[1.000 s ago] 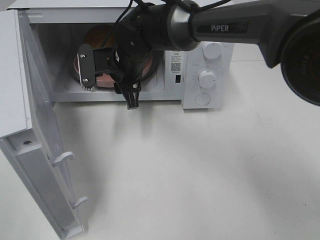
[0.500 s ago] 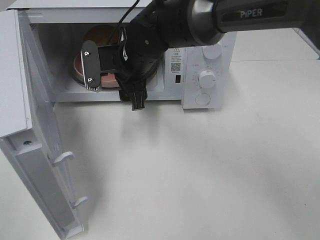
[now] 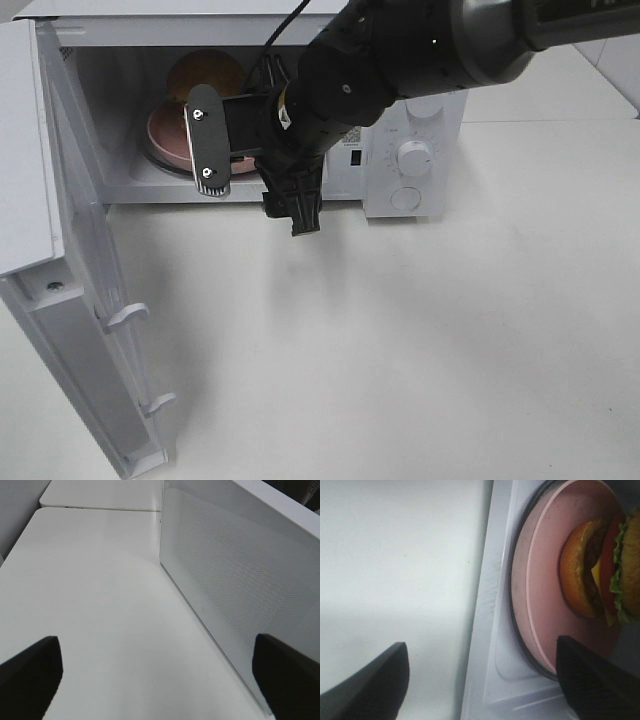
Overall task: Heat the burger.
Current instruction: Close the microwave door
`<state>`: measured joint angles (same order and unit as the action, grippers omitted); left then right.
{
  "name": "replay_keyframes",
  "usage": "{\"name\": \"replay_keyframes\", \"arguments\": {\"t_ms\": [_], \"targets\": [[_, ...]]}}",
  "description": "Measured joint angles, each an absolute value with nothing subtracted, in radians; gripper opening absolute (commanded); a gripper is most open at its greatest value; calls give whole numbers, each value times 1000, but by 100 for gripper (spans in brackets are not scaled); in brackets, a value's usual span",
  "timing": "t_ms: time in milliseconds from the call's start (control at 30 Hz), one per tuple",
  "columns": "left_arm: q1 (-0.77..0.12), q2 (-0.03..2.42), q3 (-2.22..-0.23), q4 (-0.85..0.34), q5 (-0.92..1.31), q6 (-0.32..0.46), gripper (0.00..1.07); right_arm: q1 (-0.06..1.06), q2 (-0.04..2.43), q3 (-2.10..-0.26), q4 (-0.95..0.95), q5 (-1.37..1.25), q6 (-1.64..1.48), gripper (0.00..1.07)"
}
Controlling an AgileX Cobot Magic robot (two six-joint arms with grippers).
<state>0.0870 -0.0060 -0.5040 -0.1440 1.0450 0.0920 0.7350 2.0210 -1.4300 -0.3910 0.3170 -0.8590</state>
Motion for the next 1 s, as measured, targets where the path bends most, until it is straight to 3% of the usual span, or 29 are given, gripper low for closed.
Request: {"name": "replay_keyframes", "arguments": {"t_ms": [500, 1000], "targets": [[87, -6, -504, -144, 1045, 92, 98, 735, 1824, -1190, -391, 292, -722, 76], [87, -6, -504, -144, 1045, 92, 98, 735, 1622, -943, -382, 320, -352, 76]]}}
